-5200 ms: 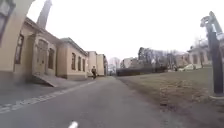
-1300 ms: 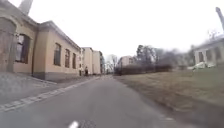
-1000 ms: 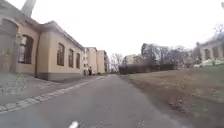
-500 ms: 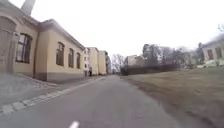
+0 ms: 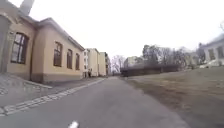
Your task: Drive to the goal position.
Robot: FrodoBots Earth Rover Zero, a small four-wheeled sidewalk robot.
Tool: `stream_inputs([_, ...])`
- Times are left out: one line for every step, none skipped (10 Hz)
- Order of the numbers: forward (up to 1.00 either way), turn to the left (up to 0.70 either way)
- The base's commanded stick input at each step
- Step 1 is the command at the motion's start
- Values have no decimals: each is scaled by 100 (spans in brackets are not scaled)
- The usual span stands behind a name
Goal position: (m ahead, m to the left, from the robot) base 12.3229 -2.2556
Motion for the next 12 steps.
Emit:
stream_inputs([100, 3])
stream_inputs([100, 3])
stream_inputs([100, 3])
stream_inputs([100, 3])
stream_inputs([100, 3])
stream_inputs([100, 3])
stream_inputs([100, 3])
stream_inputs([100, 3])
stream_inputs([100, 3])
stream_inputs([100, 3])
stream_inputs([100, 3])
stream_inputs([100, 3])
